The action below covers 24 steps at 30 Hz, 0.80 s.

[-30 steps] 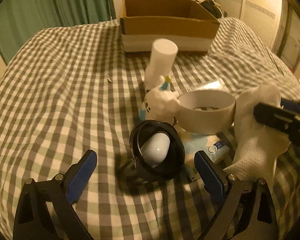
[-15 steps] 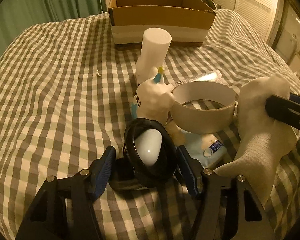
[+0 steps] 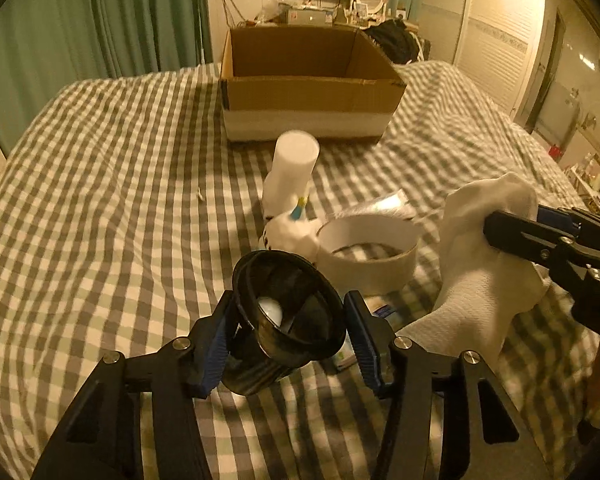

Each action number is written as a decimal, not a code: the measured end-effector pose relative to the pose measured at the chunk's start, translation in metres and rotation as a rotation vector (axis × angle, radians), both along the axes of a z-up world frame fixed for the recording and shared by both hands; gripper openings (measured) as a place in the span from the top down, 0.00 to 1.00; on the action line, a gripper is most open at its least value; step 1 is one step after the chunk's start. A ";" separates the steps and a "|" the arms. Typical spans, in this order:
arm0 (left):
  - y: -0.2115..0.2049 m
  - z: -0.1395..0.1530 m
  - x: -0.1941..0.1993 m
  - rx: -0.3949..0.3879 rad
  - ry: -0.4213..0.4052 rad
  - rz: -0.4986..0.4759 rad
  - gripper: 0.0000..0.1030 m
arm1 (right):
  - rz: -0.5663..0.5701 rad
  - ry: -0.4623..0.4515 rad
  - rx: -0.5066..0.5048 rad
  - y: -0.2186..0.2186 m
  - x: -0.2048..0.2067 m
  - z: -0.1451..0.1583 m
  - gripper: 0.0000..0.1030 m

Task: Organize objects
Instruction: 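Carry the sock and black case with both tools over the cardboard box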

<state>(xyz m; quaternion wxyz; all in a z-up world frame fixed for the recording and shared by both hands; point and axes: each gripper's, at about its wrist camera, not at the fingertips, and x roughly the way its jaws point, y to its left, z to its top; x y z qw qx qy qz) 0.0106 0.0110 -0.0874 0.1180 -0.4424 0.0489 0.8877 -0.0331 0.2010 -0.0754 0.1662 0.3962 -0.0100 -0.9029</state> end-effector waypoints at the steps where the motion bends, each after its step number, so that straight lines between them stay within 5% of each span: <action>1: -0.001 0.004 0.001 0.003 0.009 0.001 0.47 | -0.001 0.008 0.001 0.000 0.001 0.003 0.62; 16: -0.001 0.102 -0.005 0.039 0.175 -0.001 0.47 | 0.010 0.196 0.054 0.001 0.009 0.081 0.63; 24: 0.006 0.156 -0.043 0.073 0.264 -0.014 0.47 | 0.002 0.304 0.098 0.007 -0.018 0.135 0.63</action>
